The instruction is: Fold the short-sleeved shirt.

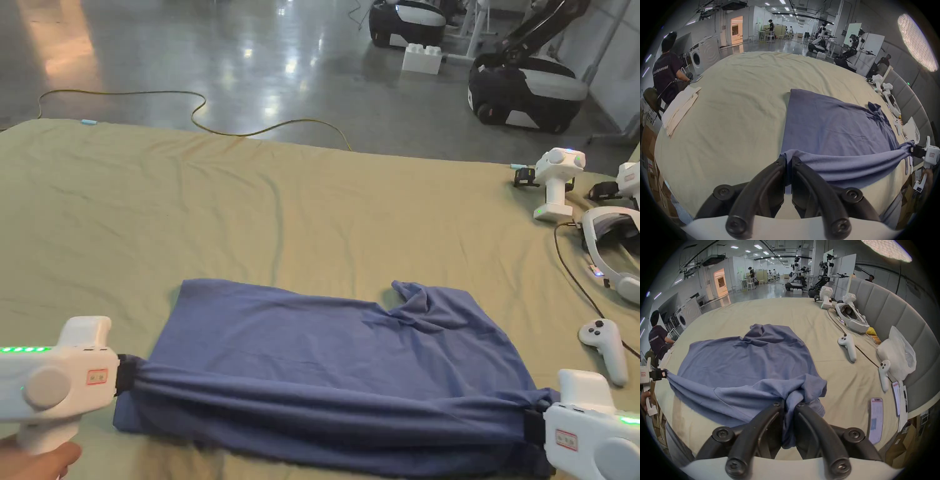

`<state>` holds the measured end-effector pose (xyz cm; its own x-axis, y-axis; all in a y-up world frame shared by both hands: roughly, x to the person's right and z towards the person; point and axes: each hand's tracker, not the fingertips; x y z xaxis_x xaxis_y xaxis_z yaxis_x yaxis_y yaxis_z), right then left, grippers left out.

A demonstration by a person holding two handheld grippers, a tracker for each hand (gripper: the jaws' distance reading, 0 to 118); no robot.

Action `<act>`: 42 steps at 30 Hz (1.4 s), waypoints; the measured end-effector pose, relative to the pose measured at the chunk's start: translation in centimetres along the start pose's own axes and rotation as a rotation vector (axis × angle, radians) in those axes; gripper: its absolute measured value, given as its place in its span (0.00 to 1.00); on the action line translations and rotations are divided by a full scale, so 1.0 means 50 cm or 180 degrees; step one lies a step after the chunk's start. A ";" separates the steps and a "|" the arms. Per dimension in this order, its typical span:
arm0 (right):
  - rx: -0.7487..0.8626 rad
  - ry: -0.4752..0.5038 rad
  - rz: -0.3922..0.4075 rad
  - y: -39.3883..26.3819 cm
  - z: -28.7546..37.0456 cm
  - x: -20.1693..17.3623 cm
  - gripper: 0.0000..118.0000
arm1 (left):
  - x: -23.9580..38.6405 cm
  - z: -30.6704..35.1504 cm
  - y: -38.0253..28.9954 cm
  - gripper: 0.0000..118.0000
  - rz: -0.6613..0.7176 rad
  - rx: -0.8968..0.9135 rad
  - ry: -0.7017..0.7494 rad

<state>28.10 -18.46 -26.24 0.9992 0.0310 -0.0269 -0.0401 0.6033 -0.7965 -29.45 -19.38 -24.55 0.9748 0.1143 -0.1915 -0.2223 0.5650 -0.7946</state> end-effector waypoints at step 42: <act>0.2916 -0.0247 -0.0046 0.016 0.219 -0.223 0.00 | 0.160 0.251 -0.039 0.00 -0.0614 0.2668 0.0148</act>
<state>16.81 -9.60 -19.99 0.9976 0.0521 0.0464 -0.0519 0.9986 -0.0058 -21.01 -9.31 -17.27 0.9885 -0.0688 -0.1347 0.0510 0.9900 -0.1315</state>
